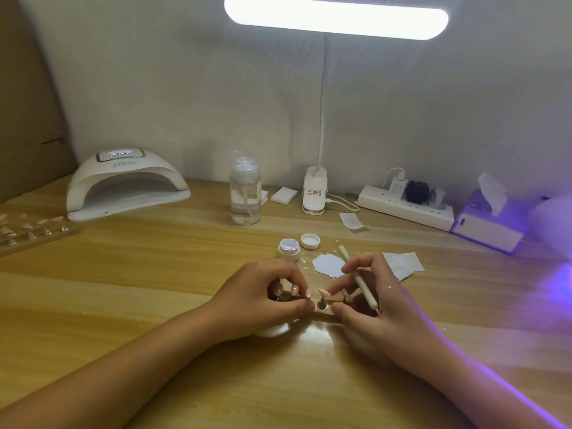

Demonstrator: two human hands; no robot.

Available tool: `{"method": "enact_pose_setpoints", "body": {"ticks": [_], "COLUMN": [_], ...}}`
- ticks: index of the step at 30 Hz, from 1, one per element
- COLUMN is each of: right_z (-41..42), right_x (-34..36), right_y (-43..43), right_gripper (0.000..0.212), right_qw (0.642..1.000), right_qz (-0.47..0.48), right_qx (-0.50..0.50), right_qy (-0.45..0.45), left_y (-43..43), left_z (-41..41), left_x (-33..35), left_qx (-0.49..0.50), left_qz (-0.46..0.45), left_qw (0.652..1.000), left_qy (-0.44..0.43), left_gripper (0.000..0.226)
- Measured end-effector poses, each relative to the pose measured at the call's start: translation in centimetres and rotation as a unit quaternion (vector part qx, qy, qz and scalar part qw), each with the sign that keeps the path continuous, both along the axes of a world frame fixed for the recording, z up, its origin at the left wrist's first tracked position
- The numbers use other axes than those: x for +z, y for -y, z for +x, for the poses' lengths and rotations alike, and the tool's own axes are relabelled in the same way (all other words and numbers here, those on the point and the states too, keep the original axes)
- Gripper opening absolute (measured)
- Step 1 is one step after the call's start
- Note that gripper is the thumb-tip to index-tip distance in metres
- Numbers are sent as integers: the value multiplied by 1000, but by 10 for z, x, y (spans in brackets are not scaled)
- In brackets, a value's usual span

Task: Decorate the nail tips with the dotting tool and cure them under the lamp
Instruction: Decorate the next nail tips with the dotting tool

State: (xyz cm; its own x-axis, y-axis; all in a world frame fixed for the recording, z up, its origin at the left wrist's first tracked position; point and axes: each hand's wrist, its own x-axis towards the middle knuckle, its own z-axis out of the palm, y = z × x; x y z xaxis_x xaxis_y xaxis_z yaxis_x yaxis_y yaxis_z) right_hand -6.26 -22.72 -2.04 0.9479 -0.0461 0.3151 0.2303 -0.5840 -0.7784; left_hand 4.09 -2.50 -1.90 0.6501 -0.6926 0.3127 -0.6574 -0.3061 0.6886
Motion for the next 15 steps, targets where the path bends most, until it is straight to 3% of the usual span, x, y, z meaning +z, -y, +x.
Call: {"method": "enact_pose_setpoints", "body": {"ticks": [15], "right_z": [2], "right_x": [-1], "right_y": [-14], "right_gripper": [40], "right_qw": [997], "right_qz": [-61], "right_qx": [-37], "right_qy": [38], "left_y": [1], "left_z": [-3], "left_x": [3], "left_qx": [-22], "left_qz": [-16], "left_qw": [1000], "left_qy": [-8], "left_gripper": [13]}}
